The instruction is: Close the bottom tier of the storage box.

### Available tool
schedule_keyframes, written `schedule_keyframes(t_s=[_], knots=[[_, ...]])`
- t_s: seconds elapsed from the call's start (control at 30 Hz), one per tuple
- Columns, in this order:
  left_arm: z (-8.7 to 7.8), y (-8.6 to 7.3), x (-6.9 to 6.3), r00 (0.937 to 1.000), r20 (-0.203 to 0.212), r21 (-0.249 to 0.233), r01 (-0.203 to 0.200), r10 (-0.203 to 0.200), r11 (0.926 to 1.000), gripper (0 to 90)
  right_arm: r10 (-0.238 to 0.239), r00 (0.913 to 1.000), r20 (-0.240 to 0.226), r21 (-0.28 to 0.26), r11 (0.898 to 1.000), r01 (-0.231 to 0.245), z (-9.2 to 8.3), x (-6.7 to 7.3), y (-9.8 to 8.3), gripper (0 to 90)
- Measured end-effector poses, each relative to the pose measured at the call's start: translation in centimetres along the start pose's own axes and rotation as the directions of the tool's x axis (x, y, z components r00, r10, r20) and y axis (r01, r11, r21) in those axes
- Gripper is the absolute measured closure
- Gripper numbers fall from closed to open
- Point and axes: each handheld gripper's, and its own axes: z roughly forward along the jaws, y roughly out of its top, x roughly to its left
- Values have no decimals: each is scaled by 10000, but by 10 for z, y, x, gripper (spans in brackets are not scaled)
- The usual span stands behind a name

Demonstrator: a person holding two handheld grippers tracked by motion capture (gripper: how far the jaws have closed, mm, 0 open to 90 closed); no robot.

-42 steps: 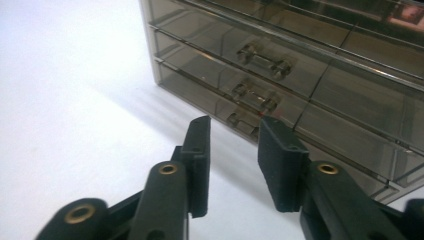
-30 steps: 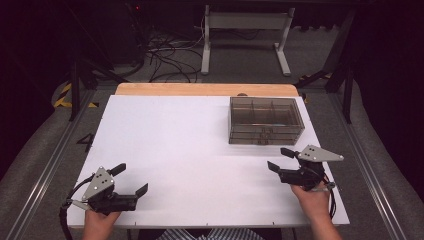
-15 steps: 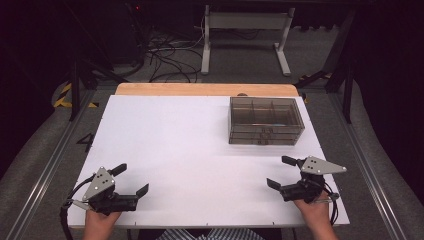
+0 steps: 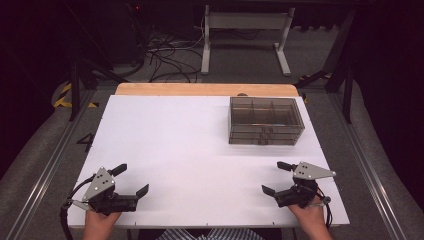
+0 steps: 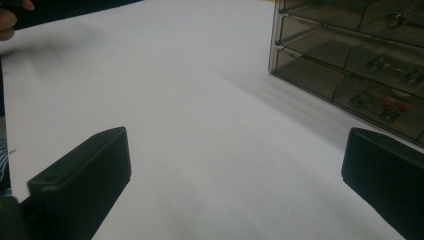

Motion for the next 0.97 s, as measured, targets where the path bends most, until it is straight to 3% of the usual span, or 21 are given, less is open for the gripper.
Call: schedule_keyframes(t_s=[0.97], knots=[[0,0,0,10000,-31,-53,-52,52,10000,13,-201,9991,386,178,9997,194,-1,1,1,5]])
